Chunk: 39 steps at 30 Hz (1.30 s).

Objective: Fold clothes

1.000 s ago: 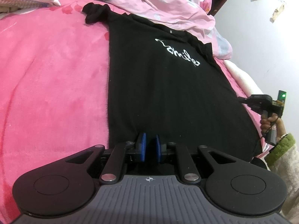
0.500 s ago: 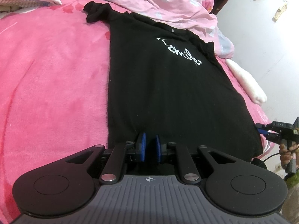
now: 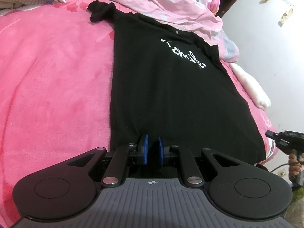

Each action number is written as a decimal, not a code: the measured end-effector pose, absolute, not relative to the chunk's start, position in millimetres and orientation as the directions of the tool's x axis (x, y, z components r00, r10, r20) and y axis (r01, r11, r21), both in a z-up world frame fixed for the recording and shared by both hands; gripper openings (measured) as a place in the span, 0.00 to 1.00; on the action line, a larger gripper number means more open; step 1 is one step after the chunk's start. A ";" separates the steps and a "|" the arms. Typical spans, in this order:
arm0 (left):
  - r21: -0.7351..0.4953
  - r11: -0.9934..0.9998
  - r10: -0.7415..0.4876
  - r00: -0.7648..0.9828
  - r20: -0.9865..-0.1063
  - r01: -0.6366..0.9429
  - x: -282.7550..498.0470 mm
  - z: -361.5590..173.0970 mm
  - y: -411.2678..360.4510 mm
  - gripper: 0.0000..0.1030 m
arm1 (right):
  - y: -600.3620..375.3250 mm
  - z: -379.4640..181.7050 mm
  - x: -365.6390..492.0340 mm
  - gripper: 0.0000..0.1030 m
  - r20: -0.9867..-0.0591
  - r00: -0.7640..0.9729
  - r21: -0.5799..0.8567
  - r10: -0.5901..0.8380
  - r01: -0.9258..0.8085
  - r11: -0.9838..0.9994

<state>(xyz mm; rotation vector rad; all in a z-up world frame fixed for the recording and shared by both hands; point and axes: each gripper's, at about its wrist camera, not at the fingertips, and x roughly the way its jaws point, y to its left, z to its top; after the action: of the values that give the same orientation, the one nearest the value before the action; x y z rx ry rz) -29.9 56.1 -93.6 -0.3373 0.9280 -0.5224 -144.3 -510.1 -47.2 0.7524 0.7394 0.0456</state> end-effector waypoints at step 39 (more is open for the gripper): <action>-0.543 0.790 -0.610 0.468 -0.640 0.286 -29.3 -95.3 64.6 0.13 | -404.5 -40.5 -118.0 0.01 -0.708 0.647 0.544 0.282 0.245 0.802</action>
<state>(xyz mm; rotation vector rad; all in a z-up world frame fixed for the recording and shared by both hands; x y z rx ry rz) -29.3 64.6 -95.3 -0.3884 0.9338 -0.5662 -118.0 -404.5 -40.5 0.6616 0.8839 0.0230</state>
